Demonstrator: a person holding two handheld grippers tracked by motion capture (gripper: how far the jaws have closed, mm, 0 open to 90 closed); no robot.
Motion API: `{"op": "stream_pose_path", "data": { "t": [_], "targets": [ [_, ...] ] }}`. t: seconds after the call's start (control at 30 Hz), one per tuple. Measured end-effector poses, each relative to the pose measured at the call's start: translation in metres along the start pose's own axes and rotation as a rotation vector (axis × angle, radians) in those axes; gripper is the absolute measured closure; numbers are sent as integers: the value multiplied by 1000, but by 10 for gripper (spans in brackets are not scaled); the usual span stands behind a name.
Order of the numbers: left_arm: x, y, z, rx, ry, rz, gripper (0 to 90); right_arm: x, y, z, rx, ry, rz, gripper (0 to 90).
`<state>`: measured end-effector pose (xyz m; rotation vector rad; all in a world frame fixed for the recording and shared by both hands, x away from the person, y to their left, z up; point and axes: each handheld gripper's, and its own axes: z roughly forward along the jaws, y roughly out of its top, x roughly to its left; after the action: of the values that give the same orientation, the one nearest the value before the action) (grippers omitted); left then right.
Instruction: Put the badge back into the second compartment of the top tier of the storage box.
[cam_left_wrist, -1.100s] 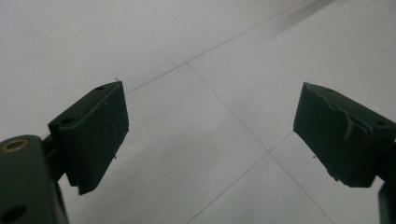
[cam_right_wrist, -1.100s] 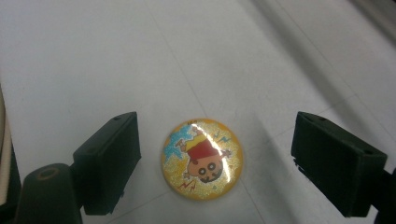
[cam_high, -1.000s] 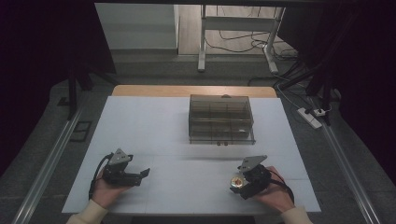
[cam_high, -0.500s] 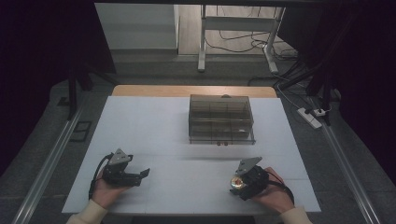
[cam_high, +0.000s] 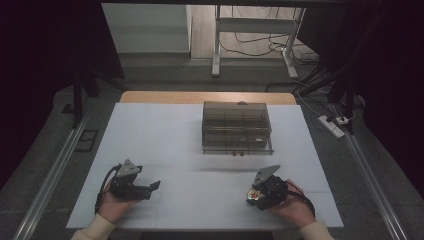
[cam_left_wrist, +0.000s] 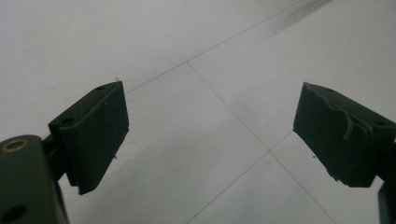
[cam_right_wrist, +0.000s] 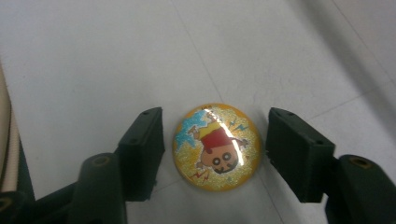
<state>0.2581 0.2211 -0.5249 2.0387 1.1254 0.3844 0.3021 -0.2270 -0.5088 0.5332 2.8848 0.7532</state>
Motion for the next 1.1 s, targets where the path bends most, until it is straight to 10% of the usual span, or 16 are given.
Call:
{"op": "stream_pose_path", "data": {
  "t": [1.1],
  "targets": [
    [0,0,0,0,1,1,102,-5,-7,-12,-95,-62,41,468]
  ]
}}
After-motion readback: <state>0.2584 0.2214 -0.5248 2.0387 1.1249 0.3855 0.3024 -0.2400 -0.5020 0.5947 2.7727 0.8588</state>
